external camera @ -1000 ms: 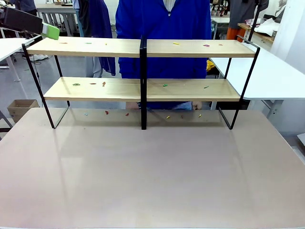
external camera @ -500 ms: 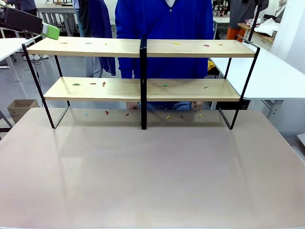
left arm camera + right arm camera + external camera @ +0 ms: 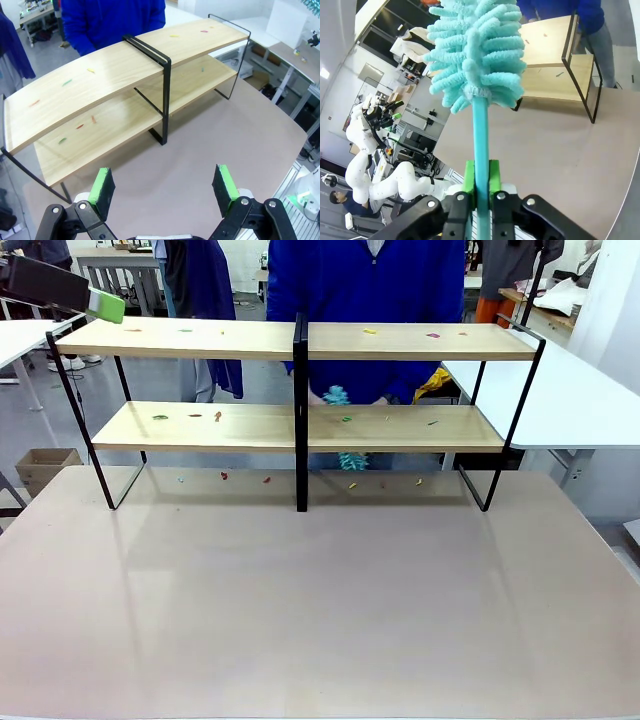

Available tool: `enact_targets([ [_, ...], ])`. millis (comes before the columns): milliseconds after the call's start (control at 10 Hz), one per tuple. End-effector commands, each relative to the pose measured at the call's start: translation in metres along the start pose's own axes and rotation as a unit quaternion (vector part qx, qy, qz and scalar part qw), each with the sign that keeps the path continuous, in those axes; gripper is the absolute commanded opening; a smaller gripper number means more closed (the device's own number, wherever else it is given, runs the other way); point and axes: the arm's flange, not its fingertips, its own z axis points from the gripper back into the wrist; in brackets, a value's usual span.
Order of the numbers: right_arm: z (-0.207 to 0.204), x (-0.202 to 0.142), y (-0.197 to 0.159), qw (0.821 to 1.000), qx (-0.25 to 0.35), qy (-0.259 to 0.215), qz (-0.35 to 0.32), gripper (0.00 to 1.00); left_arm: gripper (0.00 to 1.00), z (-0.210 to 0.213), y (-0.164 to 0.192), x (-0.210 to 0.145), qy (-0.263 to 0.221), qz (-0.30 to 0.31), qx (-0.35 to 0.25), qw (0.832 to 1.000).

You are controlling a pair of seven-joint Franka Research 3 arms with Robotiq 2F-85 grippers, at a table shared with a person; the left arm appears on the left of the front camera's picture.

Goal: Clean the shelves.
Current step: Clean a randomly selected level of the Shelf with the Duster.

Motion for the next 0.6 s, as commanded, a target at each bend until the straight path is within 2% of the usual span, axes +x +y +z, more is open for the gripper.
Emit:
enact_targets([
  [0, 0.002, 0.002, 0.002, 1.000, 0.008, -0.005, 0.013, 0.00, 1.00, 0.000, 0.002, -0.002, -0.001, -0.001, -0.003, 1.000],
  [100, 0.002, 0.002, 0.002, 1.000, 0.008, -0.005, 0.013, 0.00, 1.00, 0.000, 0.002, -0.002, -0.001, -0.001, -0.003, 1.000],
  [200, 0.000, 0.000, 0.000, 1.000, 0.000, 0.000, 0.000, 0.13, 1.00, 0.000, 0.002, -0.002, -0.001, -0.001, -0.003, 1.000],
  [300, -0.002, -0.033, 0.009, 0.996, -0.027, 0.067, 0.053, 0.13, 1.00, 0.000, 0.002, -0.002, -0.001, -0.001, -0.003, 1.000],
  [400, -0.008, -0.064, 0.010, 0.983, -0.036, 0.160, 0.080, 0.13, 1.00, 0.000, 0.002, -0.002, -0.001, -0.001, -0.003, 1.000],
  [500, -0.022, -0.094, 0.005, 0.948, -0.089, 0.279, 0.126, 0.13, 1.00, 0.000, 0.002, -0.002, -0.001, -0.001, -0.003, 1.000],
])
